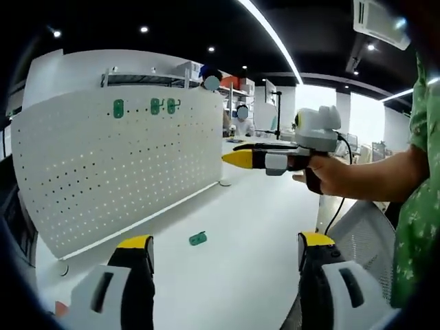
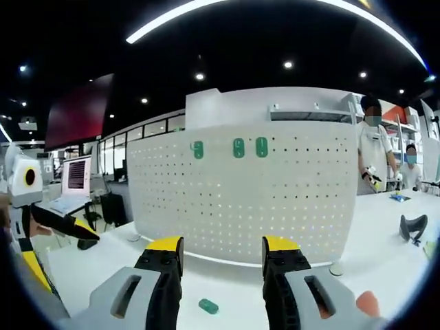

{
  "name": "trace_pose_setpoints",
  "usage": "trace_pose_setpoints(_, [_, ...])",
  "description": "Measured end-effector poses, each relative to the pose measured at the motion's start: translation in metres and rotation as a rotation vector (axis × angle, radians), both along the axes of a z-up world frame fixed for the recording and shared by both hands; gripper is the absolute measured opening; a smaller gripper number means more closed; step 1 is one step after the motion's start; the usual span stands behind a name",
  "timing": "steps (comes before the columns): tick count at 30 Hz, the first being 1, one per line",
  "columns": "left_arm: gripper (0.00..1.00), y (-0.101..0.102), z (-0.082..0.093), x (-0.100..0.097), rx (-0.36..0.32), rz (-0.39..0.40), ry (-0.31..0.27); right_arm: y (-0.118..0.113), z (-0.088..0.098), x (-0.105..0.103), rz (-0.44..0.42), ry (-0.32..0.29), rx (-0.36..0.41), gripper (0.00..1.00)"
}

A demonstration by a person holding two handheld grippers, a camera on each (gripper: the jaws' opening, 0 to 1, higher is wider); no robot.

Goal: Insert the hook assembly into the mounting plate slot until the hook locks in place.

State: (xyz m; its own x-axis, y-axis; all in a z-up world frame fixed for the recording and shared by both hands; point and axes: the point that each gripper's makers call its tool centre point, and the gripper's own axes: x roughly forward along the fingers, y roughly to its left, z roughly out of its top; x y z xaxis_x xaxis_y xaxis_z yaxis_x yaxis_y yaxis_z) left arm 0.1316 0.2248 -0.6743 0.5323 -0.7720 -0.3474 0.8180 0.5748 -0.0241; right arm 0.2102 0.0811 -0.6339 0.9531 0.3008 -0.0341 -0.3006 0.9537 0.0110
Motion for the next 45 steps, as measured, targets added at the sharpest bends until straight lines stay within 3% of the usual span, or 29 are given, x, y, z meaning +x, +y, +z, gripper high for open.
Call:
trace_pose_setpoints(12, [0.76,-0.014,-0.013,0.013,0.119,-0.114,-0.035,-0.004,-0.012,-0.021,0.038,0.029,-0.007,0.46])
trace_pose_setpoints(14, [0.73,-0.016,-0.021,0.017,0.186,-0.151,-0.047,-0.006,-0.014,-0.024,0.043,0.035,-0.002,0.46])
trace_pose_setpoints(18, [0.69,-0.023,-0.029,0.025,0.218,-0.179,-0.054,-0.011,-0.02,-0.028,0.045,0.055,0.001,0.45])
trace_pose_setpoints(21, [0.68,-0.027,-0.042,0.031,0.298,-0.224,-0.083,-0.016,-0.024,-0.031,0.039,0.073,-0.001,0.44])
trace_pose_setpoints(25, [0.66,-0.038,-0.056,0.039,0.312,-0.265,-0.068,-0.021,-0.03,-0.034,0.047,0.1,-0.008,0.43])
trace_pose_setpoints(32, [0.66,-0.049,-0.07,0.05,0.355,-0.338,-0.08,-0.02,-0.05,-0.044,0.182,0.217,-0.075,0.42])
trace_pose_setpoints(34, [0.65,-0.052,-0.076,0.053,0.37,-0.358,-0.083,-0.024,-0.05,-0.044,0.194,0.216,-0.085,0.42])
trace_pose_setpoints(45, [0.65,-0.06,-0.106,0.076,0.415,-0.417,-0.042,-0.021,-0.075,-0.066,0.345,0.348,-0.163,0.5])
